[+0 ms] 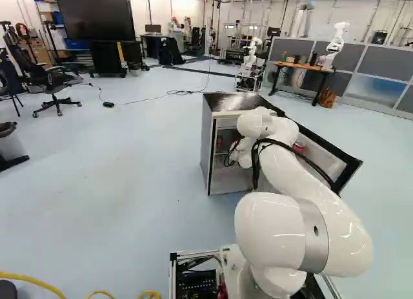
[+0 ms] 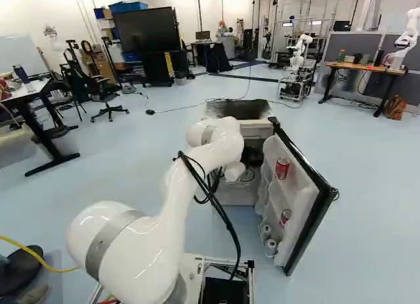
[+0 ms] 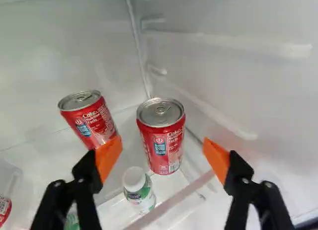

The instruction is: Grab a drink from the fridge

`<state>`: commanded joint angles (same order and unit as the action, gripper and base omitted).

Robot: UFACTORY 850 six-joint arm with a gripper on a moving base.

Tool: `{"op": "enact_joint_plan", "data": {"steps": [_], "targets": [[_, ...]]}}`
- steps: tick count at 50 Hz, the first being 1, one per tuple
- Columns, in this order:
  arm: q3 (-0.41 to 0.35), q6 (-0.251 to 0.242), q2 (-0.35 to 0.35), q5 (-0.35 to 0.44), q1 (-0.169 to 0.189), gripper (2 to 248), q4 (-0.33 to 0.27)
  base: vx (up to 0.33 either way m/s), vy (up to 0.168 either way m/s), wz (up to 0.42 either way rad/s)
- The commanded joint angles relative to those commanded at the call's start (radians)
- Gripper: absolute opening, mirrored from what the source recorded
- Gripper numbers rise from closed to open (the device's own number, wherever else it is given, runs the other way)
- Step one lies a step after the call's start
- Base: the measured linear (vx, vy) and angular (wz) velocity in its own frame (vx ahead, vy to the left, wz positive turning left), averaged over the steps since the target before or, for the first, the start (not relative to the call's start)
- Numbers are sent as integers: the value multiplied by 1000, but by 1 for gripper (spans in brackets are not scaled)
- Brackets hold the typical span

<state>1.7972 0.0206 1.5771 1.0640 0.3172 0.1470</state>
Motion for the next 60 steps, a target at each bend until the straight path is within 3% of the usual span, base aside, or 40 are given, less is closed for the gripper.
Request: {"op": "enact_joint_plan", "data": {"steps": [2,3,7,8,12,13,18,19,45,60], "targets": [[0,0,0,0,0,230,0,0,0,0],[0,0,0,0,0,192,0,0,0,0],[0,0,0,0,0,192,0,0,0,0],[0,0,0,0,0,154,0,0,0,0],[0,0,0,0,0,154,0,0,0,0],[0,0,0,0,0,116,0,0,0,0],[0,0,0,0,0,116,0,0,0,0],[0,0,0,0,0,95,0,0,0,0],[-47,0,-26,0,4,95,0,0,0,0],[-149,0,-103,0,7,95,0,0,0,0]]}}
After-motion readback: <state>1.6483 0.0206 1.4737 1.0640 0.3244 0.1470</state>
